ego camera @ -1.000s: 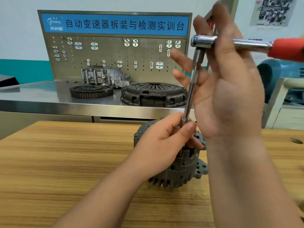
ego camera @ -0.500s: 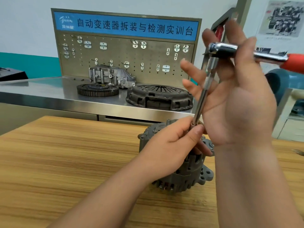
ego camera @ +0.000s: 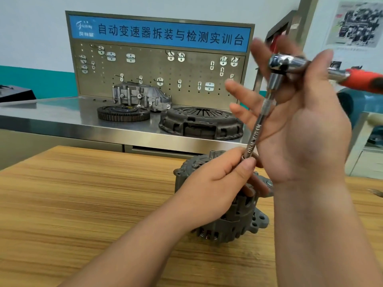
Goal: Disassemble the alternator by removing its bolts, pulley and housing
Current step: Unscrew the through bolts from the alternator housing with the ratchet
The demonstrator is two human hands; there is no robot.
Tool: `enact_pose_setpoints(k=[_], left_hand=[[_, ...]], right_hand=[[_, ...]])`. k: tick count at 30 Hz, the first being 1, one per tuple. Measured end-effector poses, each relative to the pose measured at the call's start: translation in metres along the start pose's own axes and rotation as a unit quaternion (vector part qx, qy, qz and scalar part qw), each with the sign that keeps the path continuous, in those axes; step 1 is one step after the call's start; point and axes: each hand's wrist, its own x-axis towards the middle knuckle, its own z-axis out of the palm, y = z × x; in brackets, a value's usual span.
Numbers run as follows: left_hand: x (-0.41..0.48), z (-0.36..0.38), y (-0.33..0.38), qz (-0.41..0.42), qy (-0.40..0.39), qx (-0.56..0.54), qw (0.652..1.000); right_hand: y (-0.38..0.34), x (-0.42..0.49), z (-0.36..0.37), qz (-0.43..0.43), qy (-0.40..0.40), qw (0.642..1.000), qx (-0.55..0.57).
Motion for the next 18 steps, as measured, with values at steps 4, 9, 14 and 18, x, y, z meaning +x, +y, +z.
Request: enact_pose_setpoints(k=[4,9,14,18], left_hand=[[0.0026,0.0001,-0.0024,-0.015,0.012,0.002,1.0],[0.003,-0.0006,-0.004,-0.015,0.023,0.018,0.999],[0.0004,-0.0005,-0.0028,-0.013,-0.001,-0.031,0.999],[0.0022,0.0006,-0.0021,-0.018,-0.002,-0.018,1.0]], right_hand=[[0.0032,-0.0007,0.0009,-0.011,-0.013,1.0,-0.013],[0.0033,-0.0004,0.0062,-0.144,-0.055,0.983,-0.104],[0.0027,0.0009,0.0014,-0.019,-0.022,0.999,-0.021],[0.005,0.0013,-0.0024,0.01,-0.023,1.0,0.002]])
